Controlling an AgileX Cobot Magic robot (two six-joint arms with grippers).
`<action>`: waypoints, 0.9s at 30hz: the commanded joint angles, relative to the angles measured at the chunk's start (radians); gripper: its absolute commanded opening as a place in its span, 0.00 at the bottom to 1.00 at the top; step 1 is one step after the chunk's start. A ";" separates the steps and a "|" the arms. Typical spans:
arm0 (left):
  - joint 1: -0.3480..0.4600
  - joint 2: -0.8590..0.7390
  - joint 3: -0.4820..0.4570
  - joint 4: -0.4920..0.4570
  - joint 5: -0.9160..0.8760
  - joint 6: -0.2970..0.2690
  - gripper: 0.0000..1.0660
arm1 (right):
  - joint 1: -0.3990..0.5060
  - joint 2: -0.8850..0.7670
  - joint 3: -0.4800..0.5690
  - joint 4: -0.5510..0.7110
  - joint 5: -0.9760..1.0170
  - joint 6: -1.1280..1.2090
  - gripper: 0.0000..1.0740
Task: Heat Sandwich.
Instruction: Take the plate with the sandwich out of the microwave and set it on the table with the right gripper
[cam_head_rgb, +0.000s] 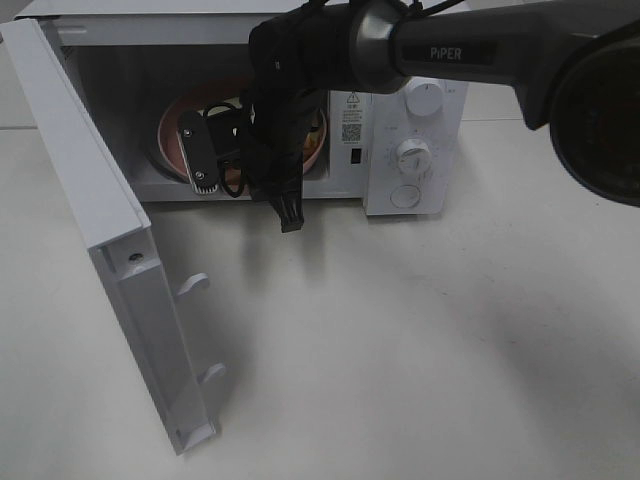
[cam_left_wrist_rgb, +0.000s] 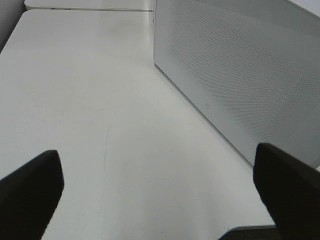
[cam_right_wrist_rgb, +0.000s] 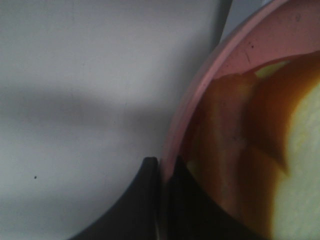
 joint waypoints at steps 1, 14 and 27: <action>0.002 -0.009 0.003 -0.002 -0.005 -0.004 0.92 | 0.004 -0.018 0.055 -0.014 0.040 -0.017 0.00; 0.002 -0.009 0.003 -0.002 -0.005 -0.003 0.92 | 0.004 -0.150 0.217 -0.016 -0.020 -0.119 0.00; 0.002 -0.009 0.003 -0.002 -0.005 -0.003 0.92 | 0.004 -0.292 0.393 -0.012 -0.109 -0.206 0.00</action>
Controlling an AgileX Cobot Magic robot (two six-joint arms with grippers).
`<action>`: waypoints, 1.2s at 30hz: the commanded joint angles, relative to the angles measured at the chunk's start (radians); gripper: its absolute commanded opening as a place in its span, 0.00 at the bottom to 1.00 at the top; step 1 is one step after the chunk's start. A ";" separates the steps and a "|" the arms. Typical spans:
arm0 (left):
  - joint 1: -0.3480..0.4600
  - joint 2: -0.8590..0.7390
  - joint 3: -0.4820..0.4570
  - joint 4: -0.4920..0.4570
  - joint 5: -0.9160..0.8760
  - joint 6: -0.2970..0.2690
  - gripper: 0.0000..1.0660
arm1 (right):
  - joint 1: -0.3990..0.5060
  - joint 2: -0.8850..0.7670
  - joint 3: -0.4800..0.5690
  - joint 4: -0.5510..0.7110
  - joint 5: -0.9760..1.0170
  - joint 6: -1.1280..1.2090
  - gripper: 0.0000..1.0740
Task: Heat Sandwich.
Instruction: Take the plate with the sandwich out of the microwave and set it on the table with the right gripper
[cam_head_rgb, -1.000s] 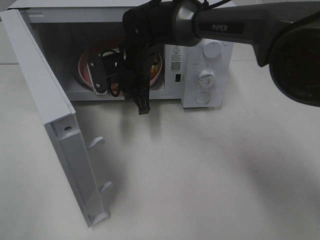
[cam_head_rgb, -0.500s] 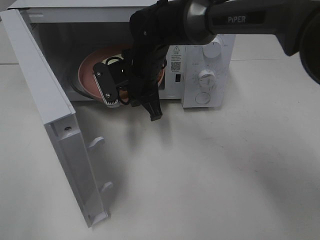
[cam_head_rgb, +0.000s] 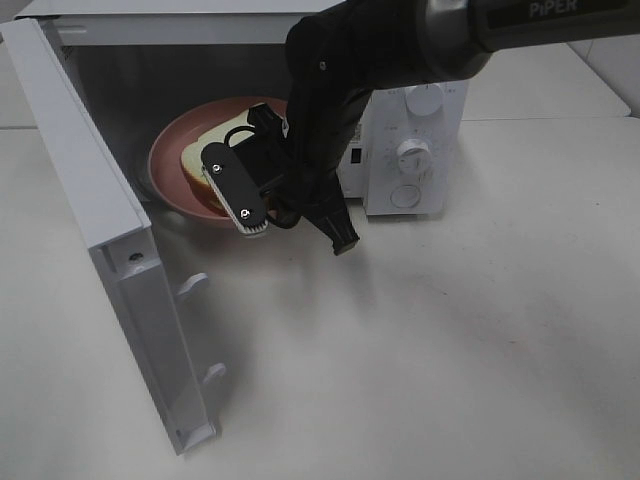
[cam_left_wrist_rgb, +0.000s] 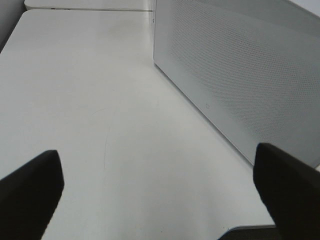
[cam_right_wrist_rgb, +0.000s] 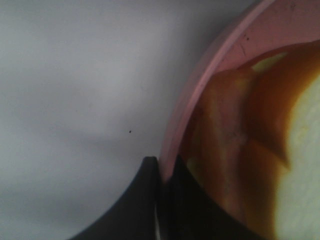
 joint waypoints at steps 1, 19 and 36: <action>0.002 -0.009 0.003 -0.002 -0.005 -0.003 0.92 | -0.007 -0.075 0.060 -0.008 -0.045 -0.021 0.00; 0.002 -0.009 0.003 -0.002 -0.005 -0.003 0.92 | -0.007 -0.283 0.332 0.045 -0.096 -0.089 0.00; 0.002 -0.009 0.003 -0.002 -0.005 -0.003 0.92 | -0.007 -0.524 0.643 0.036 -0.103 -0.089 0.00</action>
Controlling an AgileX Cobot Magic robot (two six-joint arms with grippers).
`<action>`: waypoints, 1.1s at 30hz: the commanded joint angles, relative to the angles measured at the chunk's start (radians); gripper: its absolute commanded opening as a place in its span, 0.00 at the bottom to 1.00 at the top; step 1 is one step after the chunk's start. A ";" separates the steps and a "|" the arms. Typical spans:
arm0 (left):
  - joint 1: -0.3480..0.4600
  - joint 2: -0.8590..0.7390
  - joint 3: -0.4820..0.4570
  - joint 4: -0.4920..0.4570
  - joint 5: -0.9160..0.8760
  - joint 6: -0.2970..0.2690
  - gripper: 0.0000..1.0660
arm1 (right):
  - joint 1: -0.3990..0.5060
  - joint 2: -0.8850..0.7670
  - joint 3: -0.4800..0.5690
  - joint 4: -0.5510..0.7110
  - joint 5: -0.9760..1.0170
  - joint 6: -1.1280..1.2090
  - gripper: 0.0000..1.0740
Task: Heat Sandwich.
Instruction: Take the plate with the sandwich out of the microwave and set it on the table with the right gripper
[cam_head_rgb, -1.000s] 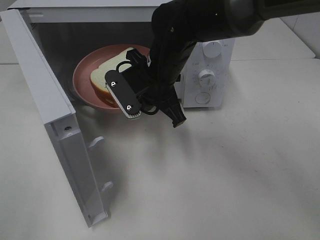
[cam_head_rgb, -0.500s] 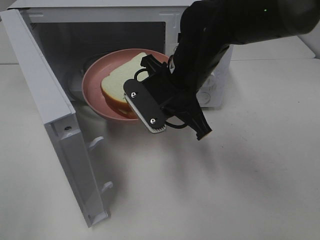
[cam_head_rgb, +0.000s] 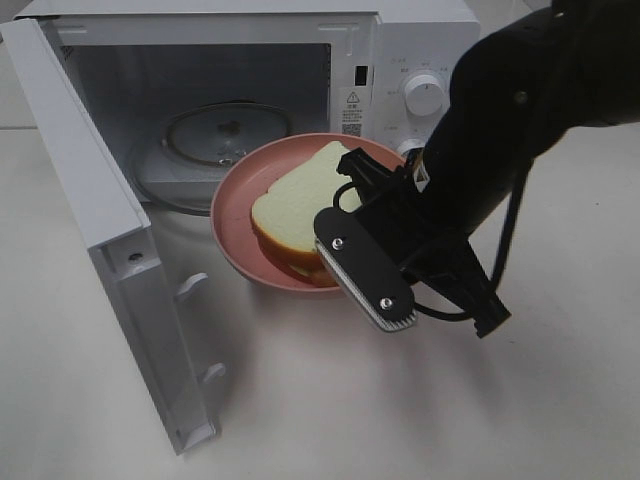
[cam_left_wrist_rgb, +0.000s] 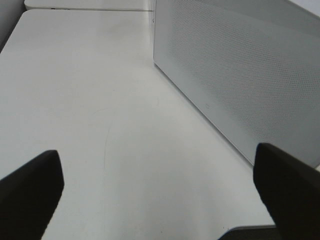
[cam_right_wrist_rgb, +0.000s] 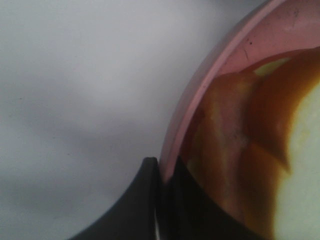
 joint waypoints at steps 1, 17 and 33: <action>0.002 -0.009 0.003 -0.001 -0.005 -0.003 0.92 | -0.005 -0.072 0.051 -0.001 -0.022 -0.001 0.00; 0.002 -0.009 0.003 -0.001 -0.005 -0.003 0.92 | -0.005 -0.296 0.242 -0.003 -0.018 0.017 0.00; 0.002 -0.009 0.003 -0.001 -0.005 -0.003 0.92 | -0.005 -0.513 0.348 -0.030 0.035 0.106 0.00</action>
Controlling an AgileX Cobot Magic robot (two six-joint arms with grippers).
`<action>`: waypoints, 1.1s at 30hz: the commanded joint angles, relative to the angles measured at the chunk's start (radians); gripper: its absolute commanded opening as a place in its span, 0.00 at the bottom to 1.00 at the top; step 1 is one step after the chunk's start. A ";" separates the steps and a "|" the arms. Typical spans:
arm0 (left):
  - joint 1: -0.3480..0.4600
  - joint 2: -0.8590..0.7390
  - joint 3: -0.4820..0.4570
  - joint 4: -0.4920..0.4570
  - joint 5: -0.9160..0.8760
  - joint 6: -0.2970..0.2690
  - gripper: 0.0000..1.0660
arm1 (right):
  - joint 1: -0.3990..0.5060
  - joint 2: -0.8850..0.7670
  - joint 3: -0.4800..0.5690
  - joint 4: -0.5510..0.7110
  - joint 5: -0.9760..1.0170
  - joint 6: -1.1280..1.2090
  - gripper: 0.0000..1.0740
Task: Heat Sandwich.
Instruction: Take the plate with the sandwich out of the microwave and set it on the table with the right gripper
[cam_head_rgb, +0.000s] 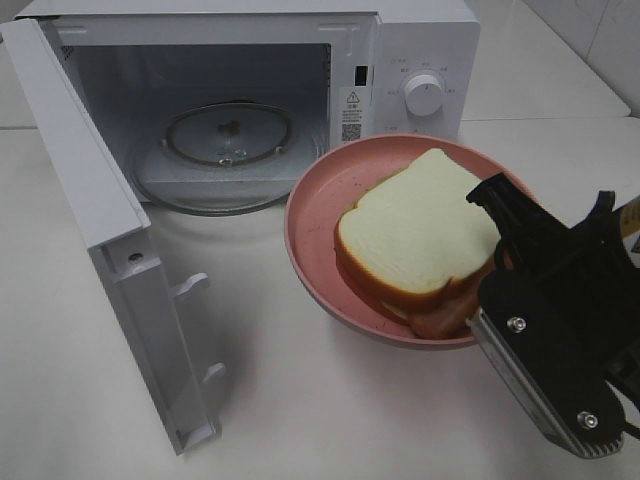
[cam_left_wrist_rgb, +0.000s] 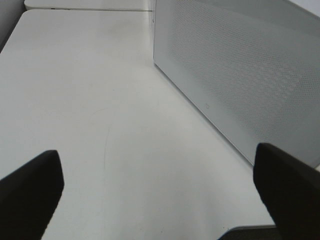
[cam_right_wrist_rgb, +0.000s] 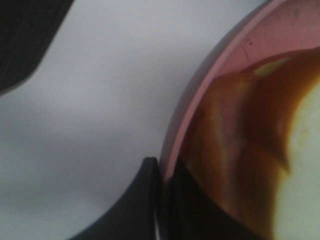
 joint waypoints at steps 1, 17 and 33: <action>0.002 -0.009 0.003 -0.001 -0.005 -0.003 0.92 | -0.005 -0.038 0.002 -0.018 0.011 0.027 0.00; 0.002 -0.009 0.003 -0.001 -0.005 -0.003 0.92 | -0.005 -0.206 0.012 -0.085 0.160 0.142 0.00; 0.002 -0.009 0.003 -0.001 -0.005 -0.003 0.92 | -0.005 -0.235 0.012 -0.249 0.257 0.538 0.00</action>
